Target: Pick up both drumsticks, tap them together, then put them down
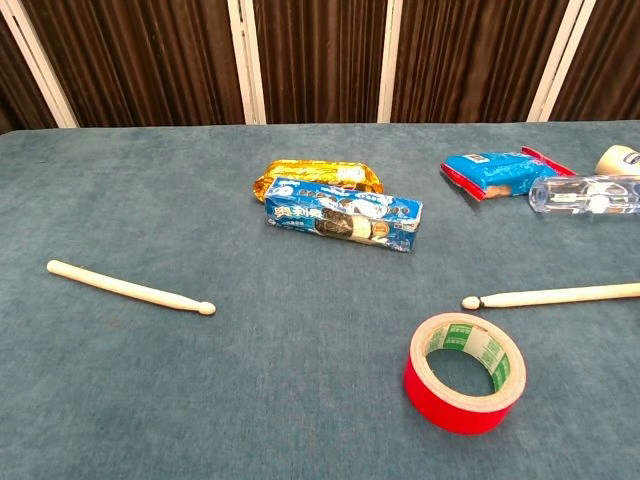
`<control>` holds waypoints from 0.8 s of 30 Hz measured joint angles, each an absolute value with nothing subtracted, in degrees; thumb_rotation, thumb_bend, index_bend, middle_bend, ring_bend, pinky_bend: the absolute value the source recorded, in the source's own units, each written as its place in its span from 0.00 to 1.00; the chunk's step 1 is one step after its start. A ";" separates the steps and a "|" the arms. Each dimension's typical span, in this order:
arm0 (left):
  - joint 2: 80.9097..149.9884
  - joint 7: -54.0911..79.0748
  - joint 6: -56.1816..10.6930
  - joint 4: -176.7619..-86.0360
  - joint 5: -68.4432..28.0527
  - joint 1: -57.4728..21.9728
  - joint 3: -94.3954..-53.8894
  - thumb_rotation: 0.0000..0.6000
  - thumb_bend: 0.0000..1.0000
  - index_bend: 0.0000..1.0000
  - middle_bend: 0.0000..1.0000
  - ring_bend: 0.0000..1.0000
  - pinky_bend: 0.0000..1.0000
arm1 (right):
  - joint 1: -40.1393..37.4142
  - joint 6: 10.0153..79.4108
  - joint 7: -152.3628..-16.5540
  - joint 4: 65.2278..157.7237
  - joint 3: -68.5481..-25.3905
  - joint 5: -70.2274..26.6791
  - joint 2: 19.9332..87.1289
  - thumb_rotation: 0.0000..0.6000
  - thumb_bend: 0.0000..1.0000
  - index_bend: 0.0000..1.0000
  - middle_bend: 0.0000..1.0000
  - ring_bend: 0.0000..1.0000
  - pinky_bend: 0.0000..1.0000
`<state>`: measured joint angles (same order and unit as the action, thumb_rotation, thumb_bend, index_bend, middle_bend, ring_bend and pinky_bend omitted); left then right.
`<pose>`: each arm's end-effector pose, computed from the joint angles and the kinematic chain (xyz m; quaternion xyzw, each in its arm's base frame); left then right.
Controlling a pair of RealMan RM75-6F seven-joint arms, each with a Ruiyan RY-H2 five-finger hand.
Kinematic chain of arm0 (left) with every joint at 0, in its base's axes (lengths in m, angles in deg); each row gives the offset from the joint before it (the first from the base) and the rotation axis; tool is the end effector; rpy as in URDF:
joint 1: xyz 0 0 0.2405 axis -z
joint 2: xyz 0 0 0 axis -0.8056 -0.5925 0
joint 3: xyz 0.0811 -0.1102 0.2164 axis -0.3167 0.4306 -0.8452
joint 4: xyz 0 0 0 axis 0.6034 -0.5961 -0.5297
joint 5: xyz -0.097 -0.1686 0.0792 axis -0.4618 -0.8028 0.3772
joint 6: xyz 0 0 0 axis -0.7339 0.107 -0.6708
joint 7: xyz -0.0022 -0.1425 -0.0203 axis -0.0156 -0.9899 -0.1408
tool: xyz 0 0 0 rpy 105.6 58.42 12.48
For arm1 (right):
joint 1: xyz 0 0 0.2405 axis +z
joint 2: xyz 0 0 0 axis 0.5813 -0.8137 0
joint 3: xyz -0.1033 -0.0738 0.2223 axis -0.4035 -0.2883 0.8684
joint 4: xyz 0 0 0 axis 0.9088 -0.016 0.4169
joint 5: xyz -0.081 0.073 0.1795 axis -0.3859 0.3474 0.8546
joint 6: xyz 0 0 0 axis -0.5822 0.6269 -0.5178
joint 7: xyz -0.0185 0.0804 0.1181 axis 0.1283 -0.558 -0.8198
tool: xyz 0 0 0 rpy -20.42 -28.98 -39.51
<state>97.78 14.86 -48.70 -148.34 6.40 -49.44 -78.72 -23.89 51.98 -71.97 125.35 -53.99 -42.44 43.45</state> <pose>-0.3102 0.1803 0.1681 -0.5922 -0.3319 -0.4000 0.6157 -0.3019 -0.2152 0.0843 0.6763 -0.3900 0.3163 0.5389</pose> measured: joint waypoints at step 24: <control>98.24 16.48 -46.19 -148.27 4.53 -48.58 -78.45 1.00 0.31 0.18 0.10 0.00 0.00 | -12.37 38.92 -57.63 114.97 -48.58 -27.83 54.84 1.00 0.34 0.44 0.43 0.30 0.09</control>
